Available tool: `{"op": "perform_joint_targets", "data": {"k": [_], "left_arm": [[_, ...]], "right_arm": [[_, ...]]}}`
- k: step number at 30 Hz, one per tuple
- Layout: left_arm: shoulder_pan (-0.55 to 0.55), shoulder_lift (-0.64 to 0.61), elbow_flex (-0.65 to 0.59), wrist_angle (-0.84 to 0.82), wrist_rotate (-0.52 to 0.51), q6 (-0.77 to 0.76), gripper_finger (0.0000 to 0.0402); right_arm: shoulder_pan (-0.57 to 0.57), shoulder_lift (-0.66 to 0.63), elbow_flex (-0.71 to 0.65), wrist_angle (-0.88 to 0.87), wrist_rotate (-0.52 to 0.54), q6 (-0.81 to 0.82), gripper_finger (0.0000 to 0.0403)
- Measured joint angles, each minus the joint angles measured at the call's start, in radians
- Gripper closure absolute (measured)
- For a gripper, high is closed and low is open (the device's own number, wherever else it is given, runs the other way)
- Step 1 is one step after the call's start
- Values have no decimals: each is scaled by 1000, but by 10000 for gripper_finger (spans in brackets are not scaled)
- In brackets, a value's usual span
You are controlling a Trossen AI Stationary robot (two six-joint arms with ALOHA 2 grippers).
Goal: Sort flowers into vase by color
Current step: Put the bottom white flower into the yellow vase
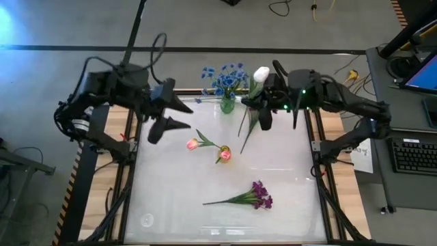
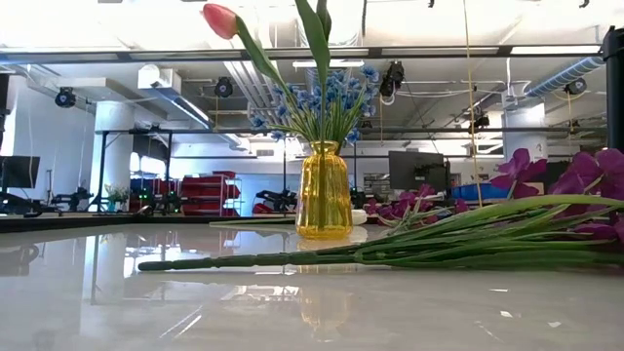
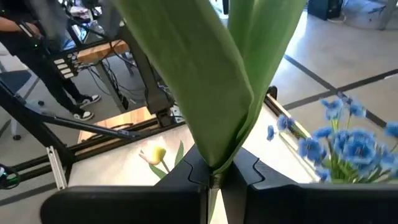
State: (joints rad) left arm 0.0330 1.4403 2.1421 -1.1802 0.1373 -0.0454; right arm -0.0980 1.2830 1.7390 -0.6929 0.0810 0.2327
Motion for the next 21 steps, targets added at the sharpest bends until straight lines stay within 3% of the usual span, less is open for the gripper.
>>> {"op": "perform_joint_targets", "data": {"k": [6,10,15,21], "left_arm": [[-17,-167,-321,282,-10,-96,192],[-17,-279,-464,417,-101,-130,192],[-17,-367,-573,560,-200,-156,192],[-17,-400,-601,601,-208,-156,192]], "right_arm": [[28,-114,-252,171,52,37,390],[42,-149,-426,352,80,35,390],[41,-118,-604,572,80,37,390],[41,-77,-700,713,94,54,390]]}}
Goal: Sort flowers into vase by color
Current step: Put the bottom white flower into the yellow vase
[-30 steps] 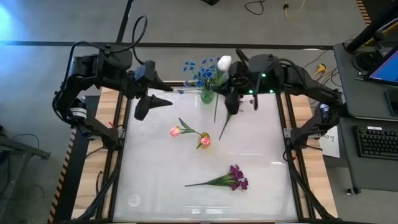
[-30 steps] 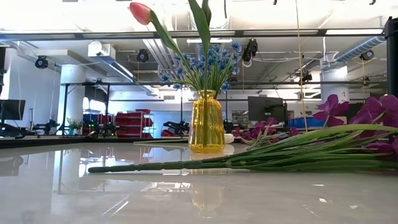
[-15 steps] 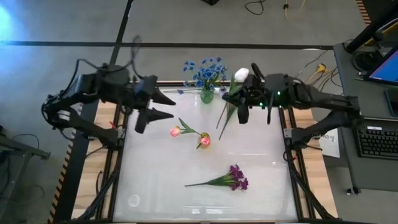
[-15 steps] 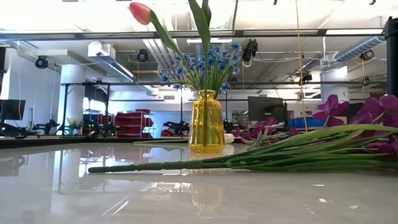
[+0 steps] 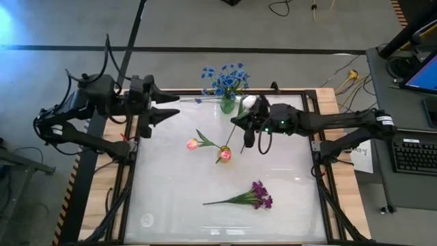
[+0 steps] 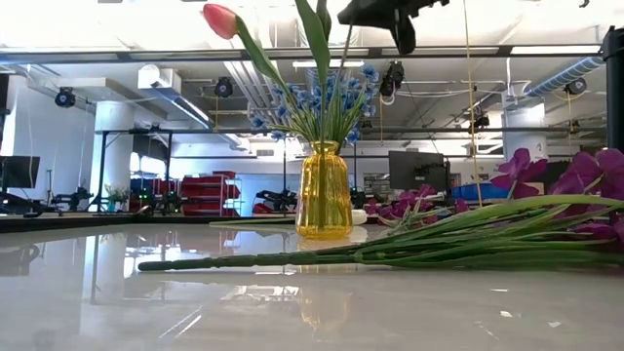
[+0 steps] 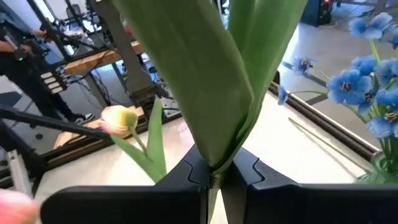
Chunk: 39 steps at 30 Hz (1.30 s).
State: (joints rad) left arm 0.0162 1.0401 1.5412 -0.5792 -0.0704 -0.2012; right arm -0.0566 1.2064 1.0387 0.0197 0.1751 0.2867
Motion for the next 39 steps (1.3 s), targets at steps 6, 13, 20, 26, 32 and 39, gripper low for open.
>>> {"op": "perform_joint_targets", "data": {"k": [6,13,20,26,32,39], "left_arm": [[0,1,0,8,0,12,192],[0,20,0,7,-1,40,192],[0,28,0,5,-1,61,192],[0,28,0,2,-3,63,192],[0,28,0,2,-25,69,192],[1,28,0,2,-53,69,192]], "right_arm": [[0,17,-27,50,24,-51,390],[6,41,-29,43,27,-58,390],[14,67,-29,42,27,-60,390],[22,67,-29,37,27,-60,390],[22,72,-29,36,28,-70,390],[22,74,-29,13,27,-84,376]]}}
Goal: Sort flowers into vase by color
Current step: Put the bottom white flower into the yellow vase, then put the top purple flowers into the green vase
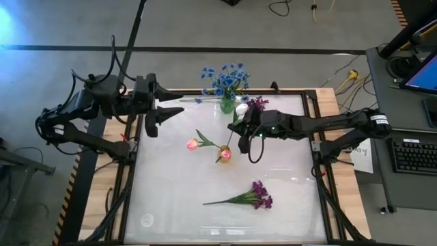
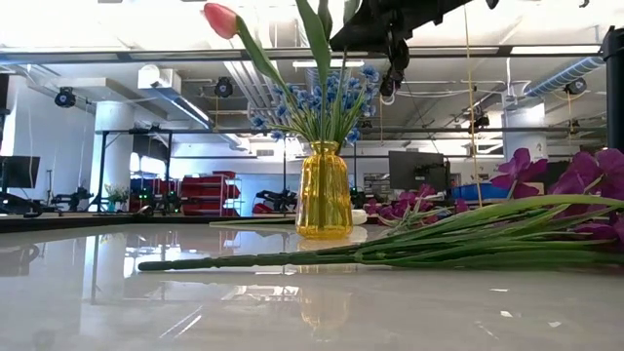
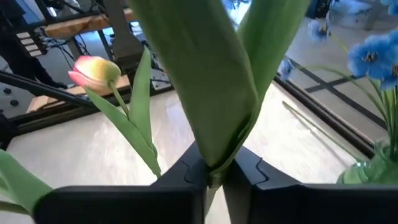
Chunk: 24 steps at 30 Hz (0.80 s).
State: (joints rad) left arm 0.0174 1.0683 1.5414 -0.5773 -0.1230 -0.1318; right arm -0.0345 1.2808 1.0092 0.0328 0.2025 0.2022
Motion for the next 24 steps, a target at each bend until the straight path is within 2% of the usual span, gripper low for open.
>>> {"op": "perform_joint_targets", "data": {"k": [8,12,20,24], "left_arm": [[0,0,0,0,0,0,192],[0,5,0,0,0,-5,192],[-1,11,0,0,-2,-8,192],[-1,11,1,0,-21,-8,192]], "right_arm": [[0,0,0,-60,8,22,276],[0,0,0,-78,0,22,238],[0,-50,0,-155,-4,107,195],[0,-89,0,-226,-66,188,183]]}}
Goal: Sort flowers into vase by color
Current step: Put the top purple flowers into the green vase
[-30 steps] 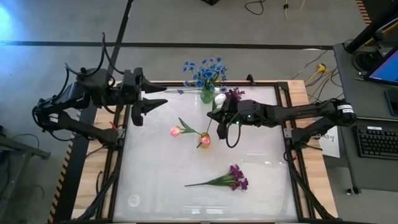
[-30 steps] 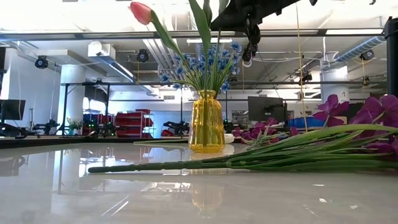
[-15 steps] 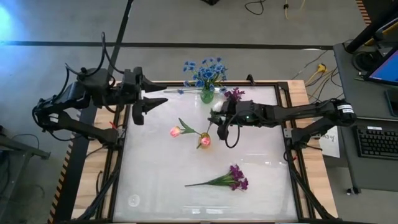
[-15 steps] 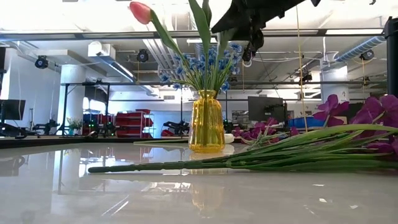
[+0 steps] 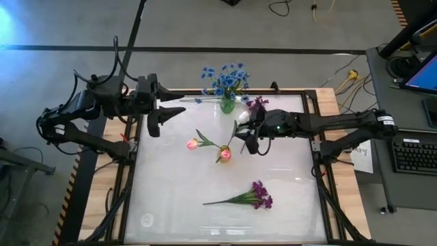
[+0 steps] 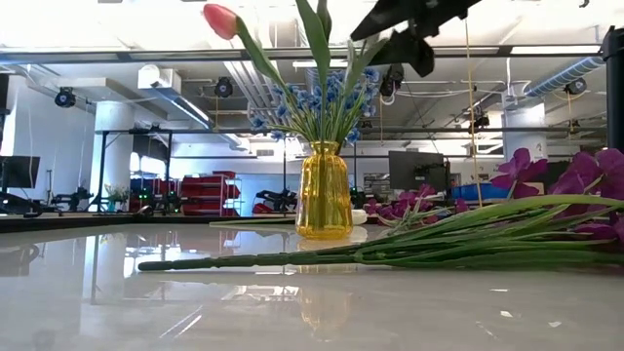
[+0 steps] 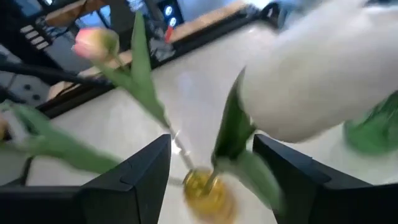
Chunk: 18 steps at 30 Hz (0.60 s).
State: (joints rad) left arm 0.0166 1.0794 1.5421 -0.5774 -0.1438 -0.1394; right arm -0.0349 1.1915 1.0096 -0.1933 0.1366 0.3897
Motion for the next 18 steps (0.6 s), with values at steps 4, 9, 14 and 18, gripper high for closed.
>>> {"op": "perform_joint_targets", "data": {"k": [4,9,14,18], "left_arm": [[0,0,0,-3,-60,7,192],[1,-1,0,-3,-96,27,192],[0,-1,0,-3,-128,52,192],[0,-1,0,-3,-159,58,192]], "right_arm": [[0,-36,0,-106,-38,92,176],[0,-86,0,-271,-39,219,177],[-1,-127,2,-425,-5,467,179],[-19,-112,-9,-677,51,769,180]]}}
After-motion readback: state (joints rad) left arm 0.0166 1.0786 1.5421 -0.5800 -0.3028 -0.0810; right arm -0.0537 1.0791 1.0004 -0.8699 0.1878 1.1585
